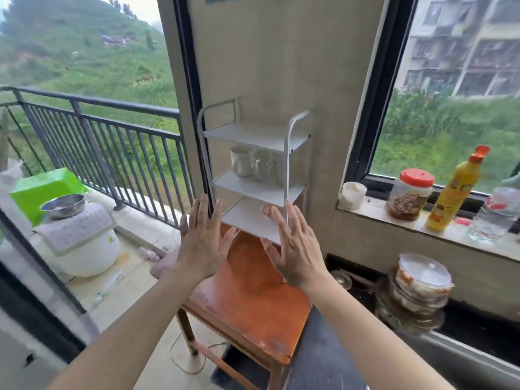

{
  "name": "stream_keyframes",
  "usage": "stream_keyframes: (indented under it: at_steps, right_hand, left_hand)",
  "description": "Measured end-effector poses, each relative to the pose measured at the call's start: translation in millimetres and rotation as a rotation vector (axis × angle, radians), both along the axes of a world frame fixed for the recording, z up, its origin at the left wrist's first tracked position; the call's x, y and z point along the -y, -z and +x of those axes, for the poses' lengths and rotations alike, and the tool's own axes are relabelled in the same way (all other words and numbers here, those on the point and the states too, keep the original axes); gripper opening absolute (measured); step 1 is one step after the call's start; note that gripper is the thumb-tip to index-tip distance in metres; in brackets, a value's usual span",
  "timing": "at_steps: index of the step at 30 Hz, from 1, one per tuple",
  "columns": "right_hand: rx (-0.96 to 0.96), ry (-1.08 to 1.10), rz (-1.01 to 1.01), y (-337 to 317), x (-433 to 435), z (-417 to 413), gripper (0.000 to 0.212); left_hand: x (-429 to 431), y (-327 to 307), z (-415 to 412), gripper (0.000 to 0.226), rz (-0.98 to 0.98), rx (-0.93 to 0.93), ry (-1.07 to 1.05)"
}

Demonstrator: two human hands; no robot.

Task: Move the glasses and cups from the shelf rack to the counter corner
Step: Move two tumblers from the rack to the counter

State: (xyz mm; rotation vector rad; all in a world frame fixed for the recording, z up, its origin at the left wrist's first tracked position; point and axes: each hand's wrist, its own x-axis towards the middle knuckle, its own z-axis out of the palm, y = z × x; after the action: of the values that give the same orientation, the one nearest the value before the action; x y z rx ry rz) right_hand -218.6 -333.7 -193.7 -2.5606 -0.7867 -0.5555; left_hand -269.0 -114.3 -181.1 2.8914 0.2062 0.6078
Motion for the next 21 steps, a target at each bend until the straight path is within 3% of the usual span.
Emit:
stream_keyframes:
  at_steps: [11,18,21]
  right_hand:
    - [-0.163,0.234,0.36,-25.1,-106.8,106.2,0.058]
    - [-0.354,0.379,0.487,-30.1,-115.2,149.1,0.061]
    - [-0.483,0.39,0.649,-29.2,-117.0,165.9,0.063]
  left_hand:
    - [-66.3,-18.2,185.6,0.047,-0.517,0.035,0.365]
    - [-56.1,-11.6,240.6,0.044,-0.71,-0.102,0.449]
    - [-54.1,-11.0,248.0,0.033,-0.893,-0.112,0.506]
